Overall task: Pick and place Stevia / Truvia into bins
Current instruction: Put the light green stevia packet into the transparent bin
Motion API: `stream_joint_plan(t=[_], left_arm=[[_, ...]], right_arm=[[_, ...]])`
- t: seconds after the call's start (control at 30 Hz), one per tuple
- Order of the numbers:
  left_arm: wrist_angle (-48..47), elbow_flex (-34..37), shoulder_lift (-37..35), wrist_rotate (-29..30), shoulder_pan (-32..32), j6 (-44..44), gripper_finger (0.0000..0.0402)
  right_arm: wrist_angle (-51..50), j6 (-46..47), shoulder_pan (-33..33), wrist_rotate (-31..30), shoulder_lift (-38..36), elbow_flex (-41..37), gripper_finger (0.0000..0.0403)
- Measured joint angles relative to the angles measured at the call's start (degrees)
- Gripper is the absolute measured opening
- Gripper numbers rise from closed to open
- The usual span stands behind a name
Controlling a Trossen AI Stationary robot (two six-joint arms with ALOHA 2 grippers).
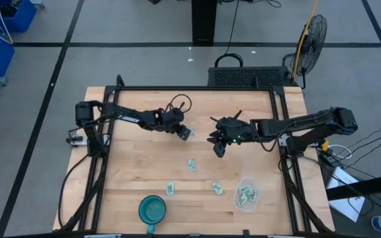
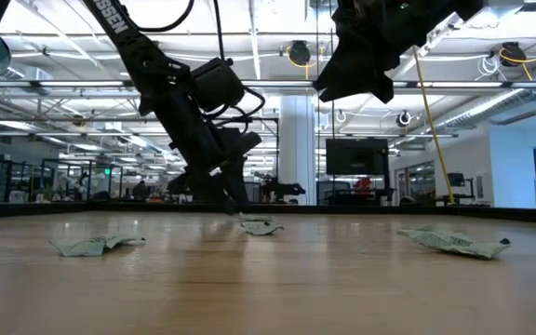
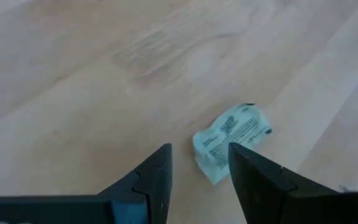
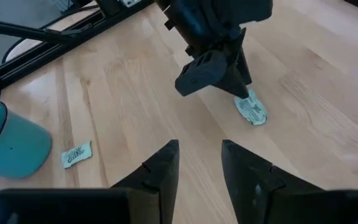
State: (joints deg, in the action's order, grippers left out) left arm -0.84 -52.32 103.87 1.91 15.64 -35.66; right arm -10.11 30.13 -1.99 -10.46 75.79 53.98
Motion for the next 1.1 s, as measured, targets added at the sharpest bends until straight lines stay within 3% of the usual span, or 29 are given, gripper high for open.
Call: stream_joint_plan(t=[0.33, 0.43, 0.6, 0.73, 0.87, 0.97, 1.1], left_arm=[[2.1, -0.2, 4.1, 0.3, -0.3, 0.9, 0.0155], [1.8, -0.2, 4.1, 0.1, -0.3, 1.0, 0.0122], [2.2, -0.1, 3.3, 0.0, -0.2, 2.1, 0.0022], [3.7, 0.0, 2.8, -3.1, -0.1, 1.5, 0.001], [3.6, -0.4, -0.2, -7.9, -1.2, -1.1, 0.0004], [5.2, -0.6, -3.8, -4.9, -2.5, -2.2, 0.0003], [6.4, -0.5, -7.7, -1.0, -4.5, -2.6, 0.0003]], right_arm=[[0.0, 0.2, 1.3, 0.0, 0.0, 0.0, 0.0116], [0.0, 0.2, 1.3, 0.0, 0.0, 0.0, 0.0116], [0.0, 0.1, 1.3, 0.0, 0.0, 0.0, 0.0116], [0.0, -0.8, 1.3, -0.1, 0.0, 0.0, 0.0116], [0.1, 6.9, 1.6, -0.4, 0.9, 0.0, 0.0116], [0.3, 16.1, 2.0, -0.4, 3.0, 0.0, 0.0116], [0.5, 21.5, 2.0, -1.7, 7.2, 0.0, 0.0116]])
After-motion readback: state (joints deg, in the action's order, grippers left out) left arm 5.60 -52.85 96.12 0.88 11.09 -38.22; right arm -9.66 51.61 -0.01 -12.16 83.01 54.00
